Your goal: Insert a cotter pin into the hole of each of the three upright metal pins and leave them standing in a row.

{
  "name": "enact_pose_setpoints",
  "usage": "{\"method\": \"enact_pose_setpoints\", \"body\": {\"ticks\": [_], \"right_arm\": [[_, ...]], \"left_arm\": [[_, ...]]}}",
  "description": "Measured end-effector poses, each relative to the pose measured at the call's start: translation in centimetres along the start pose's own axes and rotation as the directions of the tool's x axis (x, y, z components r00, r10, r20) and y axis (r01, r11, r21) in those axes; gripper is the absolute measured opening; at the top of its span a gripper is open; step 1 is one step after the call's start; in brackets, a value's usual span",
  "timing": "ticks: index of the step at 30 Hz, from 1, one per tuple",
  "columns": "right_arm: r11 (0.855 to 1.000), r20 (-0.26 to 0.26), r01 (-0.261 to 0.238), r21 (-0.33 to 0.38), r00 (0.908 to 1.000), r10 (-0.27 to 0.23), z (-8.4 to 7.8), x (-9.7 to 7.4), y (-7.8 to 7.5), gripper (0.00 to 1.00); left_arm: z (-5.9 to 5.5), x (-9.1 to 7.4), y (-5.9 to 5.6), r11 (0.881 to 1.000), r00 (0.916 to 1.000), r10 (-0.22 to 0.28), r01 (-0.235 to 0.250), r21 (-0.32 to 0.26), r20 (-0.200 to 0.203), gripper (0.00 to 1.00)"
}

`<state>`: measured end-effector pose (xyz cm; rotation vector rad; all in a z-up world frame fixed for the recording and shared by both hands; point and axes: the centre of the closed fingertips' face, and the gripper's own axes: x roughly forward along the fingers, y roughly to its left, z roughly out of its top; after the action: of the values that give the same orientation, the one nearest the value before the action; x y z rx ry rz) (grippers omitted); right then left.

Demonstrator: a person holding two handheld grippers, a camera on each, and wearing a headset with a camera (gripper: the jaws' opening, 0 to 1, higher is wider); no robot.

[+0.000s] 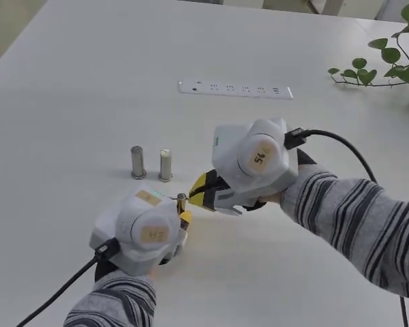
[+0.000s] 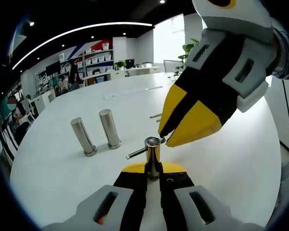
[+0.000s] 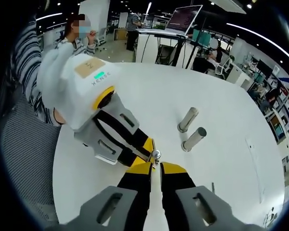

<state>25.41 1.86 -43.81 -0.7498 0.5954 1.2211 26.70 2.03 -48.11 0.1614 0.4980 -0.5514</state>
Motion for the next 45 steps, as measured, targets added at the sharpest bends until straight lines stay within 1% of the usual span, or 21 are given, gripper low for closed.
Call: {"method": "enact_pose_setpoints", "body": {"ticks": [2,4,5,6,8,10,12,14,16,18,20,21,23,26,27,29,31,35,39,42,45], "right_arm": [[0.998,0.004,0.024,0.058,0.9997,-0.024,-0.4,-0.2,-0.3,0.07],[0.989,0.027,0.042,0.140,0.9986,-0.046,-0.7,-0.5,-0.6,0.11],[0.987,0.035,0.045,0.154,0.9981,-0.051,-0.7,-0.5,-0.7,0.13],[0.979,0.056,0.050,0.200,0.9965,-0.063,-0.7,-0.8,-0.9,0.15],[0.965,0.093,0.051,0.259,0.9927,-0.077,-0.7,-1.1,-1.1,0.17],[0.955,0.109,0.044,0.294,0.9909,-0.079,-1.0,-1.4,-1.1,0.21],[0.939,0.130,0.054,0.341,0.9859,-0.104,-1.4,-1.8,-1.4,0.24],[0.920,0.149,0.047,0.388,0.9822,-0.114,-1.7,-2.0,-1.2,0.26],[0.911,0.157,0.044,0.410,0.9804,-0.118,-2.0,-2.1,-1.1,0.27],[0.904,0.163,0.044,0.426,0.9787,-0.125,-2.3,-2.3,-1.0,0.28],[0.895,0.169,0.051,0.442,0.9759,-0.139,-2.5,-2.4,-0.9,0.29],[0.890,0.178,0.055,0.453,0.9724,-0.151,-2.5,-2.5,-1.0,0.30],[0.888,0.190,0.059,0.456,0.9683,-0.162,-2.4,-2.6,-1.0,0.34],[0.886,0.213,0.068,0.459,0.9594,-0.185,-2.0,-2.8,-1.0,0.36],[0.880,0.223,0.069,0.469,0.9553,-0.194,-1.8,-2.8,-1.1,0.37],[0.874,0.231,0.074,0.480,0.9508,-0.207,-1.7,-2.8,-1.2,0.39],[0.872,0.237,0.076,0.484,0.9477,-0.214,-1.7,-2.7,-1.3,0.40],[0.864,0.235,0.080,0.497,0.9459,-0.223,-1.8,-2.6,-1.3,0.42],[0.862,0.229,0.089,0.499,0.9458,-0.230,-1.9,-2.6,-1.3,0.43],[0.864,0.220,0.102,0.494,0.9460,-0.238,-2.1,-2.7,-1.4,0.41],[0.862,0.218,0.104,0.496,0.9463,-0.239,-2.2,-2.8,-1.4,0.41]], "left_arm": [[0.0,0.0,0.0,1.000,1.0000,-0.007,0.007,0.003,0.000,0.05],[0.0,0.0,0.1,1.000,0.9999,-0.013,0.013,0.012,0.000,0.05],[0.0,0.0,0.1,1.000,0.9998,-0.018,0.018,0.021,-0.002,0.05],[0.0,0.0,0.2,1.000,0.9998,-0.019,0.019,0.025,-0.003,0.05],[-0.1,-0.1,0.5,0.999,0.9998,-0.019,0.020,0.034,-0.008,0.05],[-0.2,-0.2,1.0,0.999,0.9998,-0.018,0.018,0.035,-0.011,0.05],[-0.2,-0.5,1.7,1.000,0.9998,-0.015,0.016,0.025,-0.010,0.05],[0.0,-0.8,2.3,1.000,0.9998,-0.017,0.017,0.017,-0.005,0.05],[0.0,-1.0,2.8,1.000,0.9999,-0.016,0.016,0.027,-0.004,0.05],[-0.1,-1.2,3.6,0.999,0.9999,-0.015,0.015,0.032,-0.006,0.05],[-0.1,-1.4,4.5,1.000,0.9999,-0.009,0.009,0.021,-0.006,0.05],[-0.2,-1.4,4.8,1.000,1.0000,-0.008,0.008,0.015,-0.005,0.05],[-0.3,-1.5,5.5,0.999,1.0000,-0.001,0.001,0.033,-0.008,0.05],[-0.4,-1.6,6.6,1.000,1.0000,0.005,-0.005,0.011,-0.008,0.05],[-0.4,-1.6,6.9,1.000,1.0000,0.007,-0.007,0.015,-0.006,0.05],[-0.3,-1.7,7.5,1.000,1.0000,0.002,-0.001,0.008,-0.008,0.05],[-0.2,-1.8,7.9,1.000,1.0000,-0.001,0.001,0.006,-0.005,0.05],[-0.3,-1.8,8.4,1.000,0.9999,-0.011,0.011,0.003,-0.002,0.05],[-0.6,-1.8,8.6,1.000,1.0000,-0.004,0.004,0.000,-0.009,0.05],[-0.7,-1.7,8.8,1.000,0.9999,-0.008,0.008,-0.004,-0.014,0.05],[-0.8,-1.6,8.7,1.000,0.9998,-0.014,0.014,-0.008,-0.017,0.05]]}}
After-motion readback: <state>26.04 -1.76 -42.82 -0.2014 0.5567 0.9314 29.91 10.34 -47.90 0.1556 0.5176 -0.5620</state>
